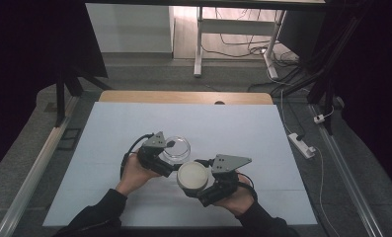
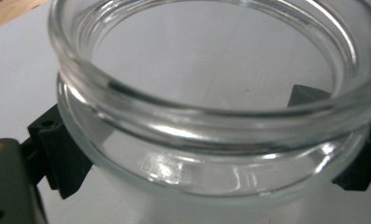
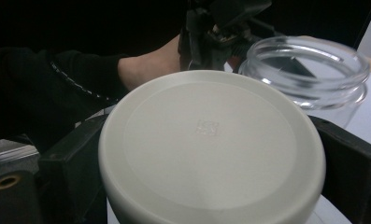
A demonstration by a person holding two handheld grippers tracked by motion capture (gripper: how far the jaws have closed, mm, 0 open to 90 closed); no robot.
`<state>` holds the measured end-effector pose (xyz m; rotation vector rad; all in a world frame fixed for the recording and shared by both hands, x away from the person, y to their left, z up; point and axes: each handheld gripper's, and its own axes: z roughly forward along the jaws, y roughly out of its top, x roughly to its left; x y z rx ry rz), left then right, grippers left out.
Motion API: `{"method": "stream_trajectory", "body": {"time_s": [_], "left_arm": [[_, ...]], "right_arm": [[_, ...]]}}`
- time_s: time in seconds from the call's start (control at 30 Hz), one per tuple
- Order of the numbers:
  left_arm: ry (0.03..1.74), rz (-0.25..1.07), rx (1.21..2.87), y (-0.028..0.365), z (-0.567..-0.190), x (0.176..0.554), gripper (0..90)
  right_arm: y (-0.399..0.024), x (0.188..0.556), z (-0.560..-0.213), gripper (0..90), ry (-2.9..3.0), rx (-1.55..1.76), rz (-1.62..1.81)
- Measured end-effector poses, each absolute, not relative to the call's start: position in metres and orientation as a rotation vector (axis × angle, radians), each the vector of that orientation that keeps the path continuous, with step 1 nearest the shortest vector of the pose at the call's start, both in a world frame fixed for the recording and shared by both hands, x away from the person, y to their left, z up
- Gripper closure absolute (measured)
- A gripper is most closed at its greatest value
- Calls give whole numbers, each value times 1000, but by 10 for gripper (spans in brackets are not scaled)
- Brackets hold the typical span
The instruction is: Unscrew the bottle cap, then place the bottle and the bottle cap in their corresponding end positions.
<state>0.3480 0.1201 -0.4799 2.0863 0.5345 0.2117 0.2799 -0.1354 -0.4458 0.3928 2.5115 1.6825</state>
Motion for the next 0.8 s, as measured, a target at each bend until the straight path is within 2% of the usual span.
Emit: {"method": "stream_trajectory", "body": {"time_s": [0.8], "left_arm": [[572, 262, 2058, 115, -475, 372, 72]], "right_arm": [[-129, 279, -474, 71, 2515, 411, 1648]]}}
